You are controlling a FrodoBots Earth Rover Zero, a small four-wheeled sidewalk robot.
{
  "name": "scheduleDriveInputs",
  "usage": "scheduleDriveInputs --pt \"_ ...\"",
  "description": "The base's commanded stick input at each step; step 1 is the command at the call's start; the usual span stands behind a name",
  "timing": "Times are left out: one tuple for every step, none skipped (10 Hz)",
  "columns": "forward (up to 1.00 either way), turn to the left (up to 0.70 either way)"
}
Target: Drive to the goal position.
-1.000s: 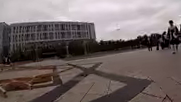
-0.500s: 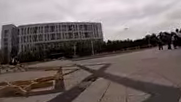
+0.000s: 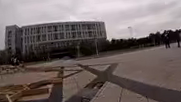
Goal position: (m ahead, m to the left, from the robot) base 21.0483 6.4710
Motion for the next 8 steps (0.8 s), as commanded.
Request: scheduleDriveInputs --pt "1.00 0.00" --pt "1.00 0.00" --pt "1.00 0.28" --pt "1.00 0.17" --pt "1.00 0.00" --pt "1.00 0.00" --pt "1.00 0.14" --pt "1.00 0.03"
